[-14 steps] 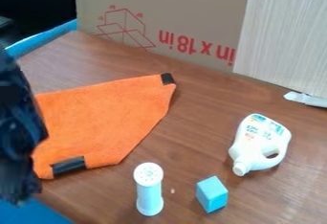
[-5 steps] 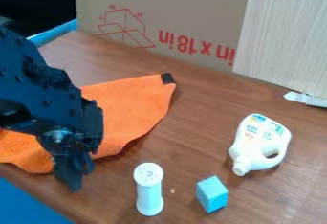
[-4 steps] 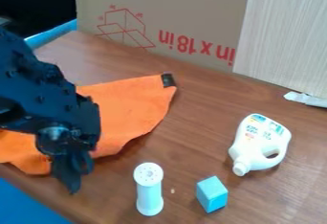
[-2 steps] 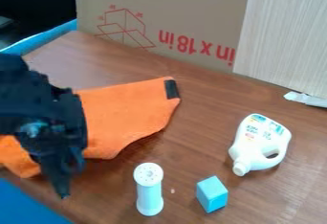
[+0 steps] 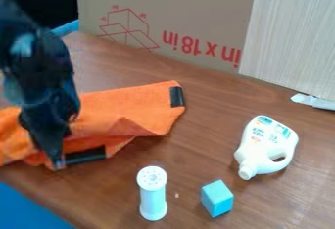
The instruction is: Unfolding the cloth from bottom right to top left
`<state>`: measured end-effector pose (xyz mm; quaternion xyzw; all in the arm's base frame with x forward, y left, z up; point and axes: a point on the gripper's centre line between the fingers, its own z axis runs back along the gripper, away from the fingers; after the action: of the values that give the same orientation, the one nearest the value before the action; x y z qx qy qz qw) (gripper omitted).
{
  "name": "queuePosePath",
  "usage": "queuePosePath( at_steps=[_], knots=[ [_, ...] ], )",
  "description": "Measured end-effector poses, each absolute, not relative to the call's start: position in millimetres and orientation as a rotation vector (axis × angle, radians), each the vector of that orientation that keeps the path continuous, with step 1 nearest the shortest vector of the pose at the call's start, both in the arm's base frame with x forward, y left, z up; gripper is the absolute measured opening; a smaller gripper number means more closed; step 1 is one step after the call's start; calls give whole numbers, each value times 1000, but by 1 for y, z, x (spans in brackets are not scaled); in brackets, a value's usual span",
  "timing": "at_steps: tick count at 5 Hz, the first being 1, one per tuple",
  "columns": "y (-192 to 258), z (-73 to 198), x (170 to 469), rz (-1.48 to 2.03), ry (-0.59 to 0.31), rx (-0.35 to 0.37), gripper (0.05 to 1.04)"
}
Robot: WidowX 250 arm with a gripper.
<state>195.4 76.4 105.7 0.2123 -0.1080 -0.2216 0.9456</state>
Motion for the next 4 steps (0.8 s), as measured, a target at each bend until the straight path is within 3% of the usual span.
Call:
queuePosePath(
  at_steps=[2,4],
  knots=[
    [126,131,247,-267,-94,391,56],
    [171,120,288,-160,56,402,56]
  ],
)
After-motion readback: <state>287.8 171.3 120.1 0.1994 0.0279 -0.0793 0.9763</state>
